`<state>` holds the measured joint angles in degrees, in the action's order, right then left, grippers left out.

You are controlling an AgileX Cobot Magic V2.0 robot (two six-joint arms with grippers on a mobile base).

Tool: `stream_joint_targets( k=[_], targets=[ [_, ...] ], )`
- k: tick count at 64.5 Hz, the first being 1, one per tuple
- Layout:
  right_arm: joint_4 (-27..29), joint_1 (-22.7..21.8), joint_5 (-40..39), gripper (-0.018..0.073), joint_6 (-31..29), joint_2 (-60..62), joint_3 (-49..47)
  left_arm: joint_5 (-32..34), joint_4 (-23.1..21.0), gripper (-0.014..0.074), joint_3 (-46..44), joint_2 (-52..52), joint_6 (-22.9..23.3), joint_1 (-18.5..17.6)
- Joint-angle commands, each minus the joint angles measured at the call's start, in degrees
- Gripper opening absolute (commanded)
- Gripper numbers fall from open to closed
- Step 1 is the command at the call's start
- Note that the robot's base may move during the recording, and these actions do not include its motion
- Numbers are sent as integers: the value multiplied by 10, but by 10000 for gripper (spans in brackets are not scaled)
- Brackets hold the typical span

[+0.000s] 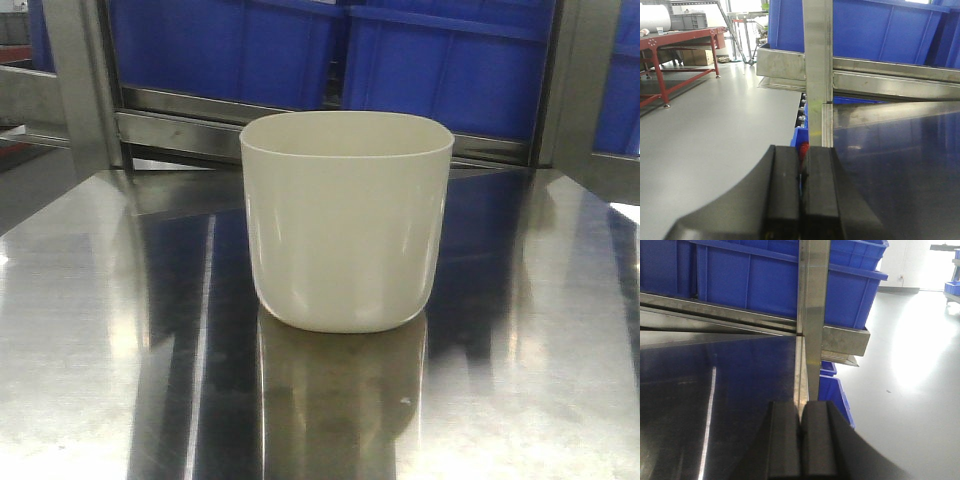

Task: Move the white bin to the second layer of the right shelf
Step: 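Move the right gripper toward the white bin's rim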

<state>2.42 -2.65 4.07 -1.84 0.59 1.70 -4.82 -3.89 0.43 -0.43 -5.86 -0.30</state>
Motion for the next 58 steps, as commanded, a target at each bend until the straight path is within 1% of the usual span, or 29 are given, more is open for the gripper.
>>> stream_joint_targets(
  k=[1,27,37,47,53,58],
  targets=[
    [-5,0,-51,52,0,12,-9,48,-3,85,21,-8,1,-3],
    [-6,0,-47,52,0,12,-15,48,-3,85,21,-8,1,-3],
    [-16,0,-46,52,0,6,-31,48,-3,85,21,-8,1,-3],
    [-56,1,-41,52,0,-43,-68,48,-3,85,21,-8,1,-3],
    [-92,1,-22,52,0,-82,-99,48,-3,85,21,-8,1,-3],
    [-112,1,-7,52,0,-124,-136,48,-3,85,21,-8,1,-3]
  ],
)
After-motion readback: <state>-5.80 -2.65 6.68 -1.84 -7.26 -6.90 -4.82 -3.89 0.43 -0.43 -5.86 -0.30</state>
